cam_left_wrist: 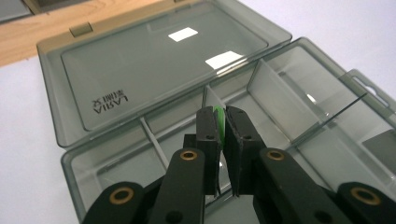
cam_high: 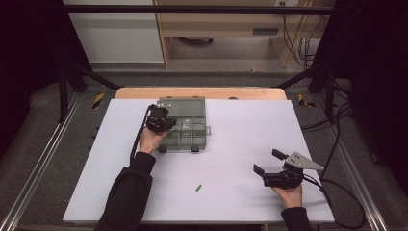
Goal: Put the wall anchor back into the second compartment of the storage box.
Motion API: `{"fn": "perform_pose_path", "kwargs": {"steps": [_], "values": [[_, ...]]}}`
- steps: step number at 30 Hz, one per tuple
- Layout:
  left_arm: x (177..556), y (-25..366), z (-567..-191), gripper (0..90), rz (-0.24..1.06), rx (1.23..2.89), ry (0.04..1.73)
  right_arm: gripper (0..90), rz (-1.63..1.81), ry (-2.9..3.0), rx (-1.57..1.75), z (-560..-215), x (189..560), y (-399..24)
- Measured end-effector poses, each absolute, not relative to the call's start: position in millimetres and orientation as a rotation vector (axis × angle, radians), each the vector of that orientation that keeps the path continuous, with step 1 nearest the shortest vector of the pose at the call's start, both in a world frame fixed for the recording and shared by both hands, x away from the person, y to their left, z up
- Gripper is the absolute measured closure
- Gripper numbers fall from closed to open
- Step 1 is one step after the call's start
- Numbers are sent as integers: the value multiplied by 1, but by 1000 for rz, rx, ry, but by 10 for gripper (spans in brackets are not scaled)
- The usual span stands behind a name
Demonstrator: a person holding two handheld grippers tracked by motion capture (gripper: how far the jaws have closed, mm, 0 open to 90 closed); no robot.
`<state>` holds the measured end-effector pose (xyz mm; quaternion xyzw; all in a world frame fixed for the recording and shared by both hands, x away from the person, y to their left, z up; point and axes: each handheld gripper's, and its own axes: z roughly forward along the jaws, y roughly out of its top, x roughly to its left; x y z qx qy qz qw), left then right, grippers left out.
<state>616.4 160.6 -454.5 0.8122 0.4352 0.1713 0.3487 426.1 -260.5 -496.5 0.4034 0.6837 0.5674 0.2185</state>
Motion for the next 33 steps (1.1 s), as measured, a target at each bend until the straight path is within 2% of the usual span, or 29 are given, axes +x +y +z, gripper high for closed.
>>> {"fn": "perform_pose_path", "kwargs": {"steps": [10,12,13,15,18,19,20,23,29,30,33], "values": [[618,158,-462,830,441,2156,1148,3,1571,1892,1115,-496,426,-261],[617,158,-461,774,449,2153,1149,3,1573,1894,1117,-496,426,-261],[616,159,-459,774,454,2142,1152,3,1573,1894,1117,-496,426,-261],[614,162,-454,703,461,2121,1165,3,1571,1891,1116,-496,426,-261],[611,165,-450,659,459,2091,1170,3,1572,1891,1117,-496,426,-261],[609,167,-447,598,459,2073,1167,3,1571,1891,1116,-496,426,-261],[607,168,-445,598,465,2061,1166,3,1571,1891,1116,-496,426,-261],[598,171,-436,507,478,2015,1141,3,1569,1891,1117,-496,426,-261],[578,176,-423,269,432,1945,1060,3,1572,1890,1118,-496,426,-261],[575,176,-421,269,428,1940,1050,3,1572,1890,1118,-496,426,-261],[564,176,-416,147,440,1916,1019,3,1577,1889,1115,-496,426,-261]]}}
